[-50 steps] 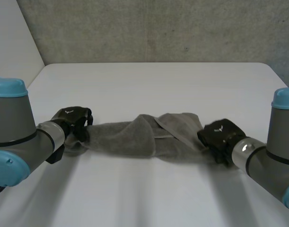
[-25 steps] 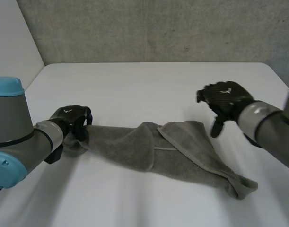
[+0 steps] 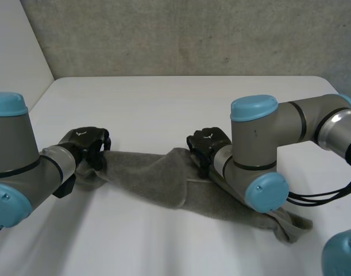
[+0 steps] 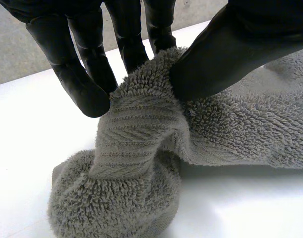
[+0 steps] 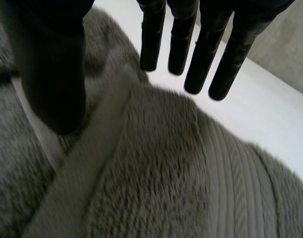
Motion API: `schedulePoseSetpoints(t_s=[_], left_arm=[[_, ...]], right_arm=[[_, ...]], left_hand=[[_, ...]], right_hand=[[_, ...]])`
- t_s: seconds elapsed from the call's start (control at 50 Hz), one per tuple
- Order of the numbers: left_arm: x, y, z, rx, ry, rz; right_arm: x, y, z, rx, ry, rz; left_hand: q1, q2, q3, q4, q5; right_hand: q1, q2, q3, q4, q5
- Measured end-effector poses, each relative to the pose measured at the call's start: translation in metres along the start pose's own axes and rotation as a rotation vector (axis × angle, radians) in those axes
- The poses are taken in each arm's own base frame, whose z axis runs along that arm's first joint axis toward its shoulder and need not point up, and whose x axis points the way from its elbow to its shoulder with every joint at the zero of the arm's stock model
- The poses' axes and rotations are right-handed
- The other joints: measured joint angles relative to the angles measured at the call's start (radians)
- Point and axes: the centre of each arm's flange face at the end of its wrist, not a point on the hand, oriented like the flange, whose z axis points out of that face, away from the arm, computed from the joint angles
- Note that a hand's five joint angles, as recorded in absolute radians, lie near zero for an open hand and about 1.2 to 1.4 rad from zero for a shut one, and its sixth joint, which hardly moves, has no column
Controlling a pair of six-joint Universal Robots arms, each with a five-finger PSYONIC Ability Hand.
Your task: Fold the towel.
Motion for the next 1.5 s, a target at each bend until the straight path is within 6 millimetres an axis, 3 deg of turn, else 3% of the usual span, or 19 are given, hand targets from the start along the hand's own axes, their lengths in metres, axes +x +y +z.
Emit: schedulePoseSetpoints(t_s=[0.08, 0.12, 0.2, 0.32, 0.48, 0.6, 0.66, 0.7, 0.74, 0.78, 0.8, 0.86, 0.94, 1.0, 1.1, 1.22, 1.34, 1.42, 1.5], left_arm=[[0.0, 0.0, 0.0, 0.001, 0.0, 0.0], [0.0, 0.0, 0.0, 0.001, 0.0, 0.0], [0.0, -0.001, 0.0, 0.005, -0.001, 0.0], [-0.001, -0.004, 0.0, 0.012, -0.004, 0.001], [-0.008, -0.019, 0.005, 0.058, -0.022, 0.002], [-0.016, -0.058, 0.018, 0.183, -0.044, 0.009], [-0.018, -0.095, 0.02, 0.296, -0.05, -0.002], [-0.019, -0.12, 0.016, 0.374, -0.048, -0.023], [-0.02, -0.156, 0.005, 0.494, -0.037, -0.069], [-0.022, -0.176, -0.004, 0.564, -0.027, -0.109], [-0.024, -0.195, -0.014, 0.632, -0.013, -0.153], [-0.033, -0.229, -0.035, 0.76, 0.023, -0.259], [-0.047, -0.247, -0.047, 0.822, 0.039, -0.339], [-0.053, -0.241, -0.041, 0.782, 0.031, -0.358], [-0.058, -0.203, -0.011, 0.597, 0.002, -0.343], [-0.053, -0.118, 0.029, 0.264, -0.015, -0.25], [-0.041, -0.041, 0.043, 0.006, 0.009, -0.13], [-0.038, -0.018, 0.037, -0.069, 0.023, -0.071], [-0.041, -0.021, 0.025, -0.064, 0.022, -0.05]], right_arm=[[0.004, 0.006, 0.004, -0.023, 0.061, -0.011], [0.006, 0.006, 0.004, -0.027, 0.078, -0.014], [0.01, 0.0, 0.001, -0.014, 0.102, -0.017], [0.016, -0.017, -0.008, 0.026, 0.123, -0.027], [0.034, -0.059, -0.028, 0.129, 0.177, -0.159], [0.063, -0.107, -0.03, 0.329, 0.298, -0.232], [0.078, -0.14, -0.036, 0.508, 0.378, -0.23], [0.087, -0.165, -0.048, 0.65, 0.424, -0.215], [0.097, -0.198, -0.073, 0.855, 0.468, -0.184], [0.1, -0.211, -0.086, 0.941, 0.477, -0.168], [0.104, -0.225, -0.105, 1.052, 0.473, -0.143], [0.108, -0.236, -0.129, 1.169, 0.43, -0.108], [0.108, -0.231, -0.138, 1.158, 0.362, -0.08], [0.108, -0.219, -0.132, 1.071, 0.316, -0.069], [0.107, -0.185, -0.113, 0.851, 0.228, -0.053], [0.107, -0.117, -0.08, 0.541, 0.144, -0.037], [0.104, -0.062, -0.066, 0.344, 0.125, -0.049], [0.113, -0.045, -0.071, 0.293, 0.157, -0.048], [0.126, -0.046, -0.084, 0.297, 0.206, -0.041]], left_hand=[[0.0, 0.0, 0.0, 0.0, 0.0], [0.0, 0.0, 0.0, 0.0, 0.0], [0.0, 0.0, 0.0, 0.0, 0.0], [0.0, 0.0, 0.0, 0.0, 0.0], [0.0, 0.0, 0.0, 0.0, 0.0], [0.0, 0.0, 0.0, 0.0, 0.0], [0.0, 0.0, 0.0, 0.0, 0.0], [0.0, 0.0, 0.0, 0.0, 0.0], [0.0, 0.0, 0.0, 0.0, 0.0], [0.0, 0.0, 0.0, 0.0, 0.0], [0.0, 0.0, 0.0, 0.0, 0.0], [0.0, 0.0, 0.0, 0.0, 0.0], [0.0, 0.0, 0.0, 0.0, 0.0], [0.0, 0.0, 0.0, 0.0, 0.0], [0.0, 0.0, 0.0, 0.0, 0.0], [0.0, 0.0, -0.001, 0.0, 0.0], [0.0, 0.0, -0.001, 0.0, 0.0], [0.0, 0.0, -0.001, 0.0, 0.0], [0.0, 0.0, -0.001, 0.0, 0.0]], right_hand=[[0.325, 0.322, 0.318, 0.319, 0.302], [0.377, 0.368, 0.367, 0.369, 0.356], [0.782, 0.779, 0.77, 0.773, 0.771], [0.808, 0.789, 0.798, 0.802, 0.795], [0.808, 0.789, 0.798, 0.802, 0.795], [0.809, 0.789, 0.798, 0.802, 0.795], [0.809, 0.789, 0.798, 0.802, 0.795], [0.81, 0.789, 0.798, 0.802, 0.795], [0.81, 0.789, 0.799, 0.802, 0.795], [0.81, 0.789, 0.799, 0.802, 0.795], [0.81, 0.789, 0.798, 0.802, 0.795], [0.81, 0.789, 0.798, 0.802, 0.801], [0.81, 0.789, 0.799, 0.802, 0.801], [0.81, 0.789, 0.799, 0.802, 0.801], [0.811, 0.789, 0.799, 0.802, 0.801], [0.811, 0.789, 0.799, 0.802, 0.801], [0.811, 0.789, 0.799, 0.802, 0.801], [0.811, 0.789, 0.799, 0.802, 0.801], [0.811, 0.789, 0.799, 0.802, 0.801]])
